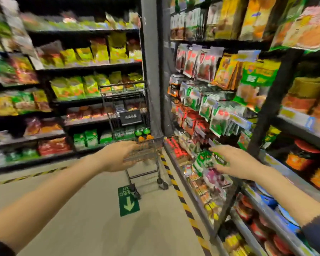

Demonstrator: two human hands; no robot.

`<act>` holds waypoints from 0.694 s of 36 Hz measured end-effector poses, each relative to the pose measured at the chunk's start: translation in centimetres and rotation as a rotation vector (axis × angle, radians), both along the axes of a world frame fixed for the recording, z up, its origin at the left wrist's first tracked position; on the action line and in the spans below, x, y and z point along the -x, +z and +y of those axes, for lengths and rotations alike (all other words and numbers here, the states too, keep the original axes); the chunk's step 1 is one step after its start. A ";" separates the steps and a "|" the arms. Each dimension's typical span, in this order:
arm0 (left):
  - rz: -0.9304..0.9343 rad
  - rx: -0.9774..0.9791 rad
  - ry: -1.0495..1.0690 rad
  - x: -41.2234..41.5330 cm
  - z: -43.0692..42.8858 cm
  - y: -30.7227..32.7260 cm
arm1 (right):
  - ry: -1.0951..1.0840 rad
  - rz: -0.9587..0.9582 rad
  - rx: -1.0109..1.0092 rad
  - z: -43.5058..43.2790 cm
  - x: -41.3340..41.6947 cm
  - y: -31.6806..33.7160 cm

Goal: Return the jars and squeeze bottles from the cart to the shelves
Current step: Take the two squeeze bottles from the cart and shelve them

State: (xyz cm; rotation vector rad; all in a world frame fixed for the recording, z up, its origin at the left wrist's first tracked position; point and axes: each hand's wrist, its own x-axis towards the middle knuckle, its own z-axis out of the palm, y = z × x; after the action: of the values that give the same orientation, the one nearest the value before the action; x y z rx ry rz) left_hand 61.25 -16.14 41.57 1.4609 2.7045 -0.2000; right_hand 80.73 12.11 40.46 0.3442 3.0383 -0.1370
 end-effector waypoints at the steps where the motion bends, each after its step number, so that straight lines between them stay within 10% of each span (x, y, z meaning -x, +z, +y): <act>1: 0.001 0.016 0.029 1.4 -0.6 -0.4 | 0.030 -0.004 0.015 0.0 2.0 -0.3; 25: -0.060 0.013 0.324 27.4 8.5 -4.8 | 0.347 -0.036 0.073 10.9 38.5 -2.8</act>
State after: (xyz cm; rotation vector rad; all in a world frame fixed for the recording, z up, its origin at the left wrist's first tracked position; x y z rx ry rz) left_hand 33.85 -7.64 36.74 0.9857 2.8308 -0.1518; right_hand 42.26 22.98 37.65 -0.1838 2.9893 -0.2132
